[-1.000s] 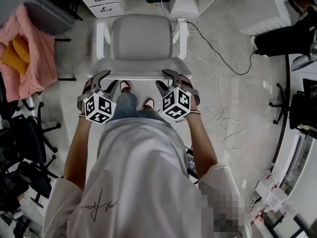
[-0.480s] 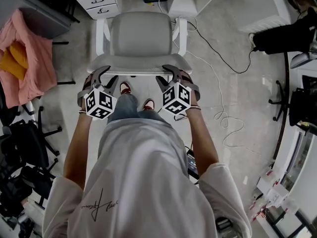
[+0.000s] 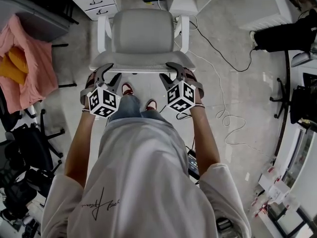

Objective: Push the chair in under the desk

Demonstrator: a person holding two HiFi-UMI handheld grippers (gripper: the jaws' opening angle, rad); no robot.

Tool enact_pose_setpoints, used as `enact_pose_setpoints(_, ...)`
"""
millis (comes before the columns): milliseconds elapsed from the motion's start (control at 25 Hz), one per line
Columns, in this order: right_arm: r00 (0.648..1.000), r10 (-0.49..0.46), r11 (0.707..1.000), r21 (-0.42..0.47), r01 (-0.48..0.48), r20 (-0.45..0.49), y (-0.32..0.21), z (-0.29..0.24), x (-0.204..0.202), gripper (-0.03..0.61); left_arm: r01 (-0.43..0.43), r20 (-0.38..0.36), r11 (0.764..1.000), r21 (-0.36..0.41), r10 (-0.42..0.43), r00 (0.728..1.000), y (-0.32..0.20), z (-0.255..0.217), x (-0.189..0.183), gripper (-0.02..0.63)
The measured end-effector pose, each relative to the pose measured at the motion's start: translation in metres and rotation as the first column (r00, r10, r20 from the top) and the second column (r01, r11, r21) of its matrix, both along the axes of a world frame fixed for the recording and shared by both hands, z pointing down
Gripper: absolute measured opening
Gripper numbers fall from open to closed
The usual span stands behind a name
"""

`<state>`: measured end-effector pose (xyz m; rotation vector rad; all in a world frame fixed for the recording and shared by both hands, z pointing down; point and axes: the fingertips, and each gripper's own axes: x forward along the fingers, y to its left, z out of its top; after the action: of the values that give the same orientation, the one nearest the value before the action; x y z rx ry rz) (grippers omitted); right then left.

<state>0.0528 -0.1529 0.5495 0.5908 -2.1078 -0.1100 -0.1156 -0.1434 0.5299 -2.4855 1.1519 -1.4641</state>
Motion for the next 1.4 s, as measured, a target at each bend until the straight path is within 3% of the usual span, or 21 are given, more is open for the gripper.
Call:
enact_pose_setpoints(840, 0.999, 0.046, 0.999, -0.016, -0.046, -0.022, -0.046, 0.001, -0.003, 0.189, -0.098, 0.004, 0.995, -0.019, 0.098, 0.995, -0.048, 0.000, -0.005, 0.167)
enact_pose_setpoints(1400, 0.994, 0.096, 0.995, -0.007, -0.097, -0.042, -0.071, 0.002, -0.004, 0.196, -0.169, 0.010, 0.985, 0.037, 0.169, 0.986, -0.072, -0.001, -0.007, 0.156)
